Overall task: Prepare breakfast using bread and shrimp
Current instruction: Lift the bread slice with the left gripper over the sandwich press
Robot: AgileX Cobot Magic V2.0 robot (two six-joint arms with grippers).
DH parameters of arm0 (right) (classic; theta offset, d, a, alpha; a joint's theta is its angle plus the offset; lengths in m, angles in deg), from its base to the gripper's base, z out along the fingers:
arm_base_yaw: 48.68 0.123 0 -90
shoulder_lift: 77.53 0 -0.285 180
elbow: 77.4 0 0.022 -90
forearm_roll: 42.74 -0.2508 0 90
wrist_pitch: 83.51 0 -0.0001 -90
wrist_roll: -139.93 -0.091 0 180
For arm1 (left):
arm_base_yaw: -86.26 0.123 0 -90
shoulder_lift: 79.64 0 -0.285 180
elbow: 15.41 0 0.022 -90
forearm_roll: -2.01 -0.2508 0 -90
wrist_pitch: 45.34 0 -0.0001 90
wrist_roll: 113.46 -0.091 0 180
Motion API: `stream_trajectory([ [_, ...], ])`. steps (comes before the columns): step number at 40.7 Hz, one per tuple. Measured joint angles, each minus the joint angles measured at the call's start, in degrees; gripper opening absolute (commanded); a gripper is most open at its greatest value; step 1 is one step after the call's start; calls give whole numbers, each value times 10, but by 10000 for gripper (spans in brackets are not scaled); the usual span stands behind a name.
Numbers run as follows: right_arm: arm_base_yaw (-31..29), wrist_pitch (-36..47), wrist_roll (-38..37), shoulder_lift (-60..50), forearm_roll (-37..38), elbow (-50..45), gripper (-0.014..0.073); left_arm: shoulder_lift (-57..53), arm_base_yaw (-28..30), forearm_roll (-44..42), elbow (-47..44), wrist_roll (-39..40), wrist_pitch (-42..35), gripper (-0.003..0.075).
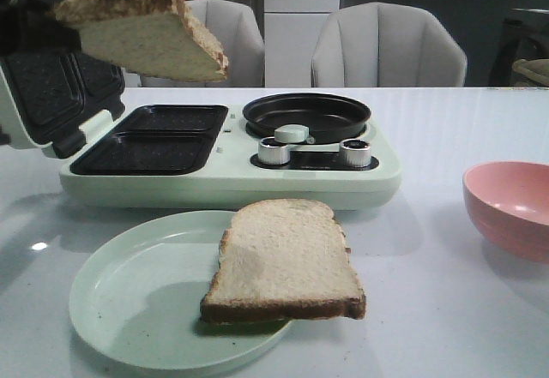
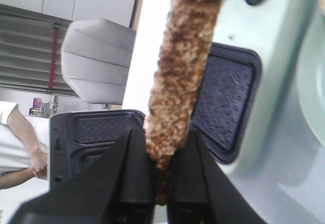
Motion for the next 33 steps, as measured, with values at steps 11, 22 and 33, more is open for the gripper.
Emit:
stream_trajectory([
  [11,0,0,0,0,0,0,610,79,100,-19,100,-5,-74,100],
  [22,0,0,0,0,0,0,610,195,201,-30,217,-11,-150,100],
  [33,0,0,0,0,0,0,610,309,274,-36,322,-21,-185,100],
])
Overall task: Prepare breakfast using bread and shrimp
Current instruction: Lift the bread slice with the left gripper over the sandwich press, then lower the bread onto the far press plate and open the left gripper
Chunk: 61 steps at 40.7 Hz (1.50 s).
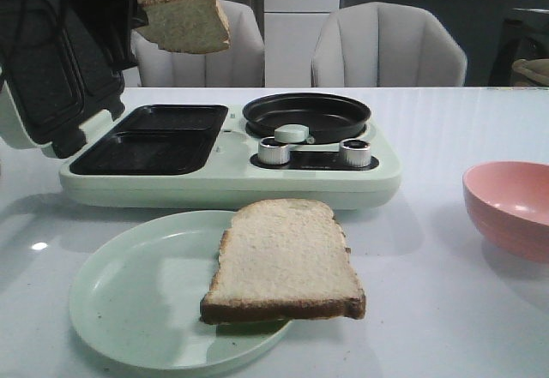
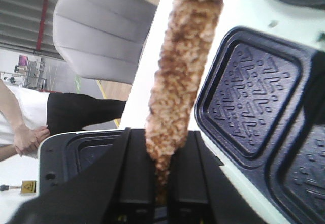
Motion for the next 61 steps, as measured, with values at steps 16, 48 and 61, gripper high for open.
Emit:
stream_trajectory([
  [16,0,0,0,0,0,0,610,124,39,-3,106,-16,-32,100],
  [48,0,-1,0,0,-1,0,610,160,66,-12,113,-26,-43,100],
  [61,0,-1,0,0,-1,0,610,160,48,-12,113,-36,-39,100],
])
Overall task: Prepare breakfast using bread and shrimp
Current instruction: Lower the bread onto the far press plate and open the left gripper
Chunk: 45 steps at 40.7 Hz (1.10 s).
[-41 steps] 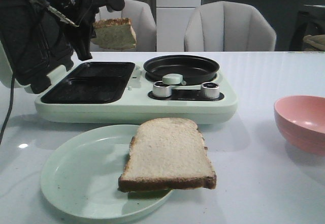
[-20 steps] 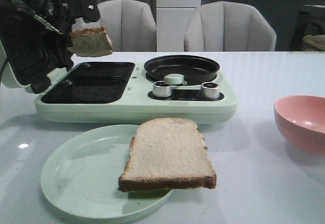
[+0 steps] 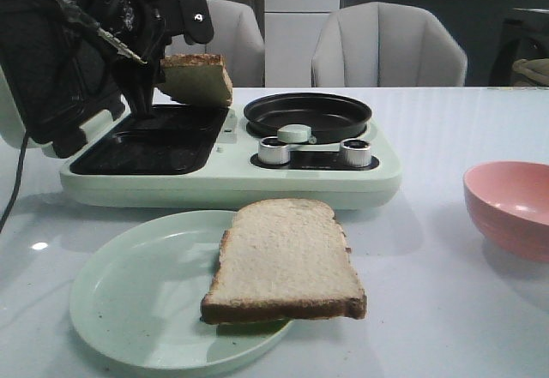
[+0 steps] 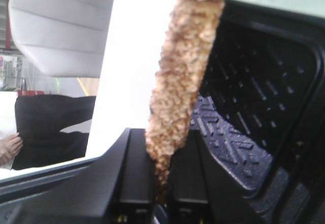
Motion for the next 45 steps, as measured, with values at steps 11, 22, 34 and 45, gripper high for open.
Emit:
stream_trajectory([
  [11,0,0,0,0,-1,0,610,0,0,2,0,0,13,177],
  [22,0,0,0,0,-1,0,610,0,0,3,0,0,33,452],
  [34,0,0,0,0,-1,0,610,-5,-13,11,-35,0,45,411],
  [45,0,0,0,0,-1,0,610,-64,-31,50,-76,-1,47,405],
])
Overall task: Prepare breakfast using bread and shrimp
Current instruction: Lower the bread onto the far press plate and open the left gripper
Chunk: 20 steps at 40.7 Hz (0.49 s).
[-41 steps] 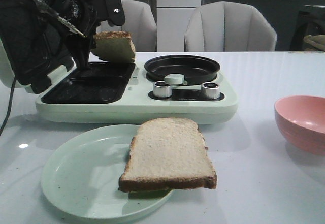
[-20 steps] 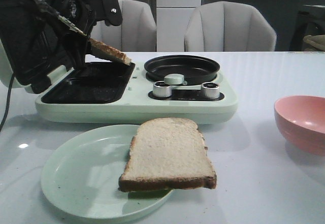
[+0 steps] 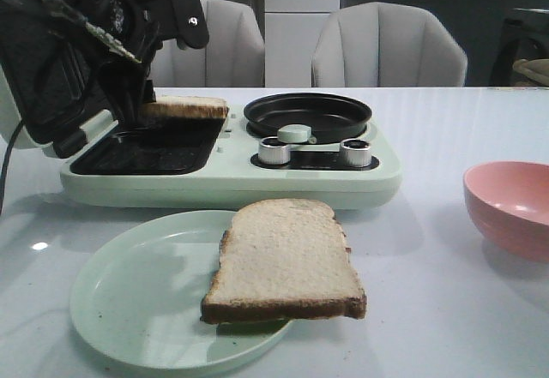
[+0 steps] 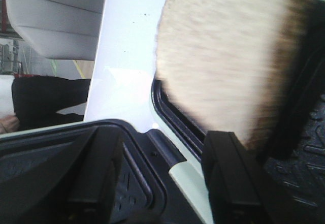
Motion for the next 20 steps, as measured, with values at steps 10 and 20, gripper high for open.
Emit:
stream_trajectory([
  [10,0,0,0,0,0,0,610,-62,-5,272,-9,-146,37,405],
  [20,0,0,0,0,0,0,610,-168,-30,520,-30,-210,109,405],
])
